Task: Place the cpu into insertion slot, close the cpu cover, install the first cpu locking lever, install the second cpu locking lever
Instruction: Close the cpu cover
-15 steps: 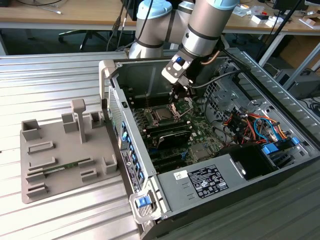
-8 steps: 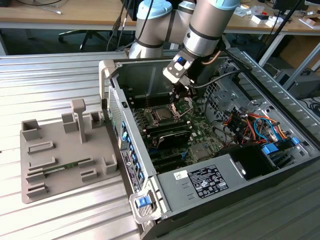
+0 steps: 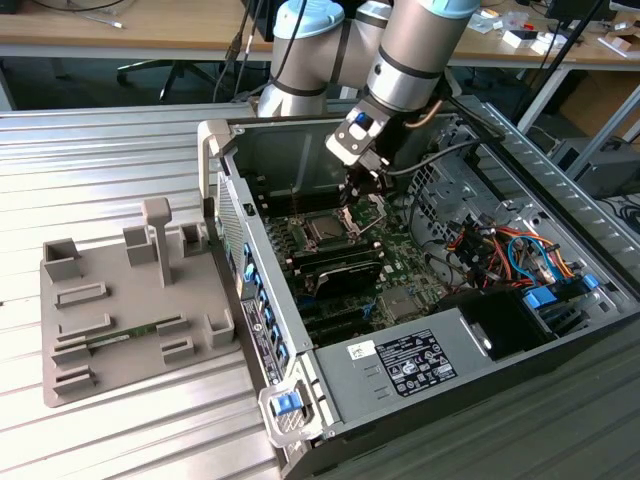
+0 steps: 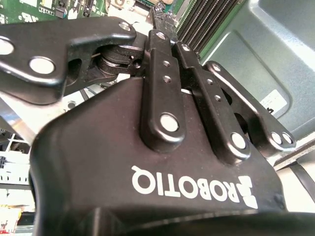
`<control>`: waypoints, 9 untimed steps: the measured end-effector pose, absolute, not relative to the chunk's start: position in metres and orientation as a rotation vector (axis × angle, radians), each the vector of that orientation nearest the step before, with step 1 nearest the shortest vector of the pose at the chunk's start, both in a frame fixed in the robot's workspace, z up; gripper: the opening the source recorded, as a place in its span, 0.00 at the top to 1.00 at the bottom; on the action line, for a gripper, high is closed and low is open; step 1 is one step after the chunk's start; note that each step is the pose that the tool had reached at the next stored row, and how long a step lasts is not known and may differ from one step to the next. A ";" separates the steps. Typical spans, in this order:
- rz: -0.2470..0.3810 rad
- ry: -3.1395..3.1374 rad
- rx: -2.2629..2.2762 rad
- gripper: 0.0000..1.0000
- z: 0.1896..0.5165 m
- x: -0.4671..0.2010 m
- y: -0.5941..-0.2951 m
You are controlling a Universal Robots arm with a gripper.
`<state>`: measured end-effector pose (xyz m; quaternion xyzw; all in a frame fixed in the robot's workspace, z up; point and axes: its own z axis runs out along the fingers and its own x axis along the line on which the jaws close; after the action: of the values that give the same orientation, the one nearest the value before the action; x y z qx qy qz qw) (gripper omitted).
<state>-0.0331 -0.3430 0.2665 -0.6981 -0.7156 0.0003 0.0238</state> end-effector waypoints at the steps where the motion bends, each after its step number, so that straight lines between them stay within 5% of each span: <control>1: 0.000 -2.215 -2.161 0.90 0.267 -0.033 -0.343; 9: 0.001 -2.215 -2.161 0.90 0.268 -0.033 -0.343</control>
<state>-0.0331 -0.3430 0.2678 -0.6981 -0.7156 0.0003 0.0237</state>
